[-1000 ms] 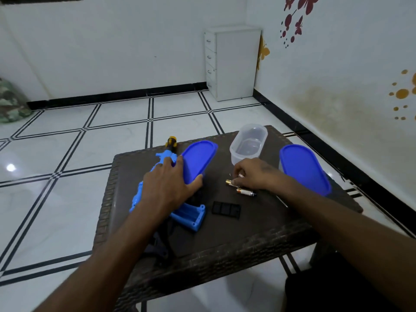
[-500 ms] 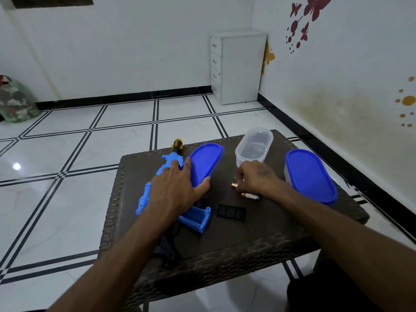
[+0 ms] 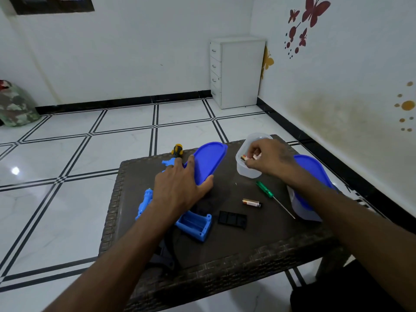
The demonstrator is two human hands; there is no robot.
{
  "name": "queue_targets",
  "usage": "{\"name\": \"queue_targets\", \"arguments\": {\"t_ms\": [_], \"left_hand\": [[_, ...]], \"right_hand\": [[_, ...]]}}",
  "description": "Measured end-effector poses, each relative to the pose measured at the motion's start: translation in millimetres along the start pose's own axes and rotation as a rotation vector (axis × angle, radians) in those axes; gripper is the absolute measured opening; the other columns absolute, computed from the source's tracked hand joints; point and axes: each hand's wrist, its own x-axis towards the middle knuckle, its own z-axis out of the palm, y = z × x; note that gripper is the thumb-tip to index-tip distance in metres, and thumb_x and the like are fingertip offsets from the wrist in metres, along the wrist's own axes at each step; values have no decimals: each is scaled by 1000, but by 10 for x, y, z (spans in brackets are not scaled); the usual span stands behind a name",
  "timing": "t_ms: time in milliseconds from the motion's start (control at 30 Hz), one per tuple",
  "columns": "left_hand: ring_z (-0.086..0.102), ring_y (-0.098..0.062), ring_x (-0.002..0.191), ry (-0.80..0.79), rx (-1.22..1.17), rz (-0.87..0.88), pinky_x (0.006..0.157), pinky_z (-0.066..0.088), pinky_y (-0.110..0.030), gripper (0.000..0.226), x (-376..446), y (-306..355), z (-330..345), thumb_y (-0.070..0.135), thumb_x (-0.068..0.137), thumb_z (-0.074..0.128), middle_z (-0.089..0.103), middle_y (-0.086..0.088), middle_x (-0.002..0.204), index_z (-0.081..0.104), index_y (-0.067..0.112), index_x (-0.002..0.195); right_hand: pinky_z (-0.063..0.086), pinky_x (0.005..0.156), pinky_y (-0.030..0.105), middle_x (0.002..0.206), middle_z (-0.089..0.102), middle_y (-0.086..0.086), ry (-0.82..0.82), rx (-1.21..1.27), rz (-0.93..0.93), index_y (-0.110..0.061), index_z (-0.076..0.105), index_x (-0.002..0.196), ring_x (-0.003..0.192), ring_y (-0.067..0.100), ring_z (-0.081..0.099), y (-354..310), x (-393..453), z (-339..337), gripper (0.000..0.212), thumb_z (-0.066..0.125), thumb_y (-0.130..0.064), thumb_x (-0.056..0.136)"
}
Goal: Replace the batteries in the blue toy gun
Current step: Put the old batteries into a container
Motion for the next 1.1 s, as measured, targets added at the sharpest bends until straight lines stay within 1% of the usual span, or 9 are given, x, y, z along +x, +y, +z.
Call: {"name": "queue_targets", "arguments": {"t_ms": [167, 333, 433, 533, 600, 667, 800, 967, 1100], "left_hand": [[57, -29, 107, -11, 0, 28, 74, 48, -40, 83, 50, 22, -12, 75, 86, 25, 46, -8, 131, 20, 21, 150], [56, -28, 107, 6, 15, 19, 69, 38, -36, 81, 75, 24, 40, 75, 86, 25, 46, -7, 131, 23, 23, 149], [56, -28, 106, -3, 7, 19, 68, 37, -35, 79, 65, 17, 80, 75, 86, 25, 46, -6, 128, 25, 25, 147], [56, -28, 106, -8, 8, 3, 67, 37, -35, 81, 53, 28, 89, 75, 86, 25, 46, -7, 128, 24, 24, 148], [56, -28, 106, -4, 5, -1, 67, 36, -34, 81, 47, 51, 76, 75, 86, 26, 46, -7, 128, 24, 23, 149], [57, -27, 105, 1, -2, 2, 67, 36, -32, 81, 42, 73, 52, 74, 87, 26, 47, -7, 128, 23, 23, 149], [56, -27, 104, -8, -5, 6, 68, 35, -31, 81, 15, 129, -19, 73, 88, 27, 47, -7, 129, 22, 22, 151], [57, -26, 102, -6, 3, 8, 66, 35, -32, 82, 4, 181, -61, 74, 88, 26, 46, -7, 129, 21, 22, 151], [57, -26, 103, 8, -13, 2, 66, 35, -31, 82, 40, 164, -50, 73, 88, 27, 46, -7, 130, 22, 22, 151]], "right_hand": [[49, 72, 30, 108, 69, 5, -84, -116, 44, -20, 70, 91, 93, 20, 62, 118, 428, 43, 18, 79, -28, 78], [49, 74, 31, 110, 69, 3, -149, -116, 34, -19, 72, 97, 94, 20, 62, 198, 533, 95, 20, 78, -27, 80], [52, 81, 32, 114, 67, 3, -79, -60, 10, -19, 71, 103, 101, 20, 61, 211, 460, 62, 22, 76, -20, 82], [50, 75, 26, 104, 68, -1, -23, 23, -51, -21, 71, 100, 94, 15, 62, 133, 244, -23, 17, 73, -16, 84], [46, 69, 20, 92, 67, -8, -145, 72, -117, -24, 72, 98, 87, 10, 62, 68, 7, -74, 12, 72, -22, 85], [46, 68, 21, 87, 65, -12, -325, 25, -159, -26, 71, 97, 81, 6, 61, 26, -241, -81, 14, 75, -30, 84], [51, 76, 28, 98, 64, -8, -472, -140, -187, -27, 64, 110, 89, 9, 60, 43, -513, 36, 35, 78, -37, 79], [45, 72, 24, 104, 66, -4, -475, -208, -178, -23, 67, 111, 88, 10, 58, 65, -584, 168, 26, 73, -23, 86], [56, 80, 33, 96, 70, -3, -320, -98, -107, -22, 71, 104, 87, 13, 65, 71, -458, 61, 19, 72, -24, 86]]}}
